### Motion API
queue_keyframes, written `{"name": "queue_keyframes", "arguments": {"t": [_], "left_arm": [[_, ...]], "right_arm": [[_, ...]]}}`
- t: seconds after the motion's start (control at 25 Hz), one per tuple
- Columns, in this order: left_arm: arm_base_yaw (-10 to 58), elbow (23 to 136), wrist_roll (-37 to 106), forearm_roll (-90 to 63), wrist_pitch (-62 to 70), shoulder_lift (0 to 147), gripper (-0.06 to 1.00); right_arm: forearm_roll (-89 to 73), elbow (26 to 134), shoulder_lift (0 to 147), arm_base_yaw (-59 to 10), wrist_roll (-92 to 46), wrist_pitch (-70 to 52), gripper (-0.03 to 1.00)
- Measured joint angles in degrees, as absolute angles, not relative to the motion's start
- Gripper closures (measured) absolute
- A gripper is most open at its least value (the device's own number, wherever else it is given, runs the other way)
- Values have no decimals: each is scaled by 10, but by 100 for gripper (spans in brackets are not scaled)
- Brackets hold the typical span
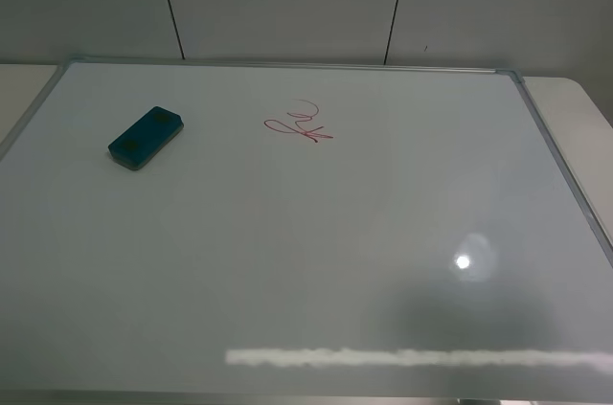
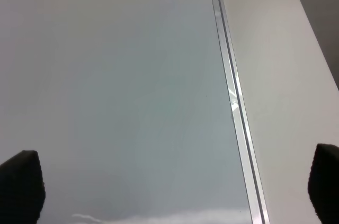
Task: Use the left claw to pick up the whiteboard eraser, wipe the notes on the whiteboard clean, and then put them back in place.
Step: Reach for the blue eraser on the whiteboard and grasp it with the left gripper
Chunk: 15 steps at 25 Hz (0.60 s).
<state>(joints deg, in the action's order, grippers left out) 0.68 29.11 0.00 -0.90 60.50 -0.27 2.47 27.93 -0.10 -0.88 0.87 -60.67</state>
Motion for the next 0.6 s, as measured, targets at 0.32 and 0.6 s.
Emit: {"name": "queue_keyframes", "arguments": {"t": [0.32, 0.6], "left_arm": [[7, 291, 0, -9, 605, -3, -5], [7, 291, 0, -9, 605, -3, -5]], "right_arm": [[25, 279, -1, -9, 9, -607, -3], [25, 279, -1, -9, 9, -607, -3]]}}
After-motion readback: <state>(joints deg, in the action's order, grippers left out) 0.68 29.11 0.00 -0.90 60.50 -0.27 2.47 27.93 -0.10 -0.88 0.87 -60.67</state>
